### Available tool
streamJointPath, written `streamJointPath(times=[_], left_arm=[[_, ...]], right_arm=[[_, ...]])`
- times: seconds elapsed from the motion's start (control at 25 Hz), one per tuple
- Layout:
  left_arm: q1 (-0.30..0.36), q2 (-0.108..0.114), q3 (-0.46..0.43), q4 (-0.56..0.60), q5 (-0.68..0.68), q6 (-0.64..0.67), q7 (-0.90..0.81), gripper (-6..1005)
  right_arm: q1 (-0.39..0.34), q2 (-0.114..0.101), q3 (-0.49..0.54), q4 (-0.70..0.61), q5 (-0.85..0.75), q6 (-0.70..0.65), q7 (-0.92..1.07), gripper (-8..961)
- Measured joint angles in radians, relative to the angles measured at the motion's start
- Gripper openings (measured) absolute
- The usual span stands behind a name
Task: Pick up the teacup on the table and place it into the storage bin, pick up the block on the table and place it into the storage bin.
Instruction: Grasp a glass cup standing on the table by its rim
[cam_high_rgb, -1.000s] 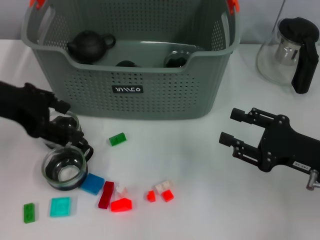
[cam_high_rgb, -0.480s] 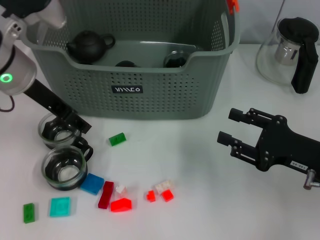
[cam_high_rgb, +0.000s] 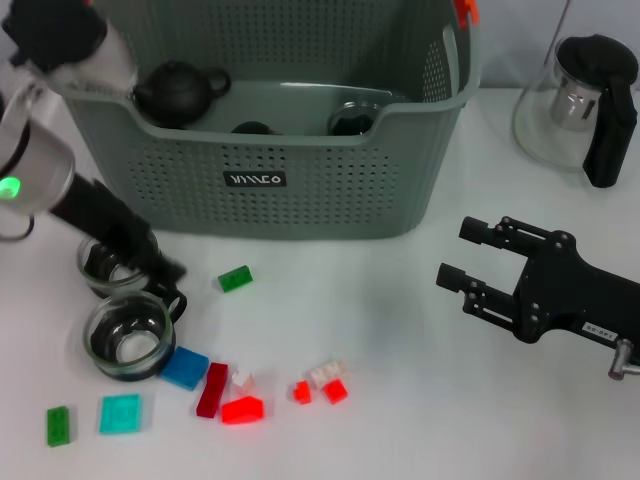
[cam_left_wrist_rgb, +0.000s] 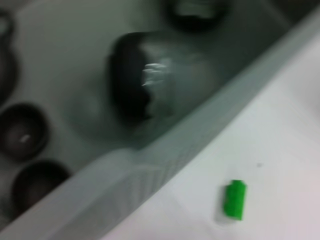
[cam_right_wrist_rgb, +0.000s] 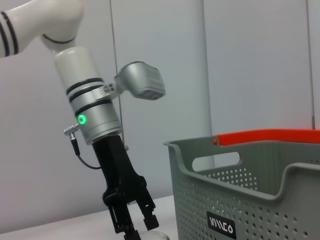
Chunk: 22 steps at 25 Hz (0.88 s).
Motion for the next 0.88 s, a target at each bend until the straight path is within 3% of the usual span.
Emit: streamJointPath(times=[0.16, 0.4, 0.88], left_arm=[[0.093, -0.027, -0.016, 0.052, -0.074, -0.057, 0.241, 806], [0.092, -0.006, -0.028, -0.015, -0.083, -0.11, 0.273, 805], [0.099, -0.009, -0.019, -0.032, -0.034, -0.169, 0.272, 784]], right_arm=[[-0.001, 0.0, 0.0, 0.0, 0.0, 0.005, 0.0, 637], [-0.003, 0.001, 0.0, 0.0, 0.0, 0.009, 0.005, 637], [-0.006, 0.002, 0.0, 0.0, 0.0, 0.011, 0.007, 638]])
